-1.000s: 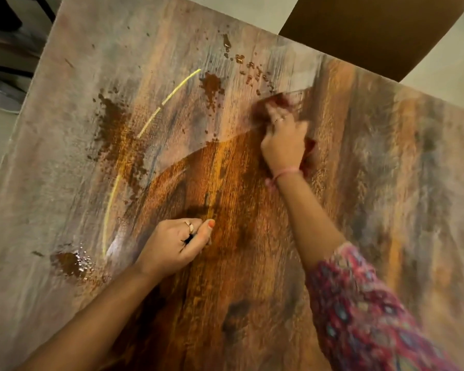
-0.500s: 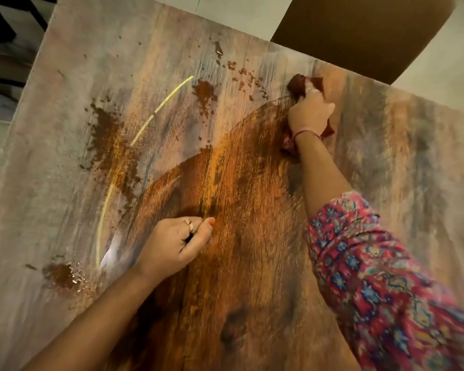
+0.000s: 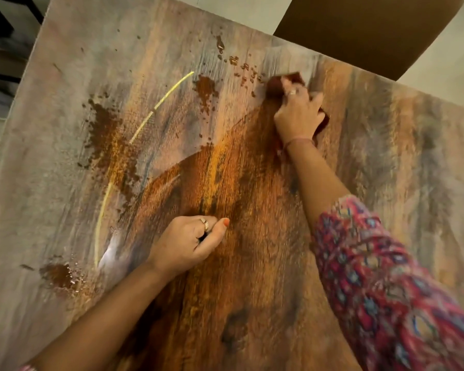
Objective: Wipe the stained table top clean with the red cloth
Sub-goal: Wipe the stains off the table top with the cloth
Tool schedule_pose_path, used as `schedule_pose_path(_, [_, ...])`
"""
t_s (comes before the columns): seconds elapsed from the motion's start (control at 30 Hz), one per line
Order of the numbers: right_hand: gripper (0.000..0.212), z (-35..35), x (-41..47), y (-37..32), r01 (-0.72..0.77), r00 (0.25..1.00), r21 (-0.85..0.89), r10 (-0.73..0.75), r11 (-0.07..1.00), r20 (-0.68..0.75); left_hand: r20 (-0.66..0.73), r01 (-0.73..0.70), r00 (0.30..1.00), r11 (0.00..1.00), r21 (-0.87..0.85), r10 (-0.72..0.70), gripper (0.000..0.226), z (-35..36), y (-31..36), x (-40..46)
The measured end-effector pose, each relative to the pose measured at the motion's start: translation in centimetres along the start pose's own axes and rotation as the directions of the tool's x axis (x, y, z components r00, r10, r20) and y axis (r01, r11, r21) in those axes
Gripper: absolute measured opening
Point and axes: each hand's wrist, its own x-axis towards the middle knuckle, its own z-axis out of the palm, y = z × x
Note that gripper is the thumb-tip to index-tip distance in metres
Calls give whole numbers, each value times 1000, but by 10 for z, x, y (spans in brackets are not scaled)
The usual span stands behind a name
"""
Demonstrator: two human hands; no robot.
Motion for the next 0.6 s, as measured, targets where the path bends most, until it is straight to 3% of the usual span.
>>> schedule_pose_path(0.17, [46, -9, 53, -14, -175, 984, 216, 165, 960, 64, -1, -47, 999, 999, 22, 47, 50, 2, 6, 7])
schedule_pose_path(0.27, [44, -1, -23, -24, 62, 995, 207, -76, 976, 62, -23, -35, 999, 999, 1, 35, 49, 2, 4, 11])
schedule_pose_path(0.4, [46, 5, -164, -19, 387, 912, 130, -400, 913, 91, -17, -35, 999, 998, 47, 36, 46, 7, 3, 15])
schedule_pose_path(0.47, [48, 7, -181, -9, 443, 884, 116, -454, 889, 108, -17, -14, 1000, 999, 35, 15, 46, 10, 2, 16])
schedule_pose_path(0.6, [45, 12, -121, -2, 424, 900, 109, -432, 899, 63, -9, -8, 1000, 1000, 4, 8, 46, 12, 2, 15])
